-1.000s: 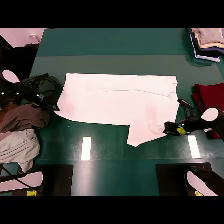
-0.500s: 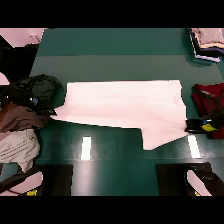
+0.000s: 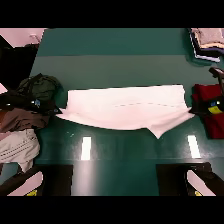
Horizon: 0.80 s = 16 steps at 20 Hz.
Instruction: Fold the shirts.
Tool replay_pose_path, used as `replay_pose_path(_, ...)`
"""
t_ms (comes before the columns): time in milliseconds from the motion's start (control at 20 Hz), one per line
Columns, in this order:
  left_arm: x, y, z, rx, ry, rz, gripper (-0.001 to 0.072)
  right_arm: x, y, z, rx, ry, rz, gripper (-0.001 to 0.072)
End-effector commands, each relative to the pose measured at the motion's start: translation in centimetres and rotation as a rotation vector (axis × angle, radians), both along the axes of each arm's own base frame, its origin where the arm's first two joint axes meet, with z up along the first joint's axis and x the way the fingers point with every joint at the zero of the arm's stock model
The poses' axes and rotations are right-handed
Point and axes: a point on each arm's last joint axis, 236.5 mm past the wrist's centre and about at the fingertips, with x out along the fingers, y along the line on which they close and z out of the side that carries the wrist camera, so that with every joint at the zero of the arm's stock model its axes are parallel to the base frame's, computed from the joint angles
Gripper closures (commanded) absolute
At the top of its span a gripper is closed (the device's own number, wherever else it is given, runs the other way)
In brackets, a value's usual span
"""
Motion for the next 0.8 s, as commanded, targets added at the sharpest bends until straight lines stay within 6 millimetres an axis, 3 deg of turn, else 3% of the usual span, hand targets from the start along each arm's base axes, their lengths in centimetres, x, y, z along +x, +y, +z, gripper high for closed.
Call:
replay_pose_path(0,3.9,0.6,-1.6,-0.017,-0.044,0.122,0.0684,4.0,-0.3,-1.0,0.009,0.0,-0.009,0.0698)
replay_pose_path(100,6.1,0.2,-2.5,-0.071,-0.039,0.176,0.0684,5.8,-0.8,-1.7,0.012,0.011,-0.02,0.0699)
replay_pose_path(350,11.3,0.6,-2.4,-0.113,-0.097,0.258,0.0684,10.0,-1.7,-2.8,0.016,0.007,-0.05,0.0699)
replay_pose_path(700,14.5,1.4,-3.6,-0.117,-0.112,0.302,0.0681,16.4,-2.8,-2.9,0.01,-0.104,-0.093,0.0697)
replay_pose_path(750,15.0,1.5,-3.3,-0.123,-0.127,0.32,0.0647,17.3,-2.4,-3.0,0.034,-0.121,-0.101,0.0692)
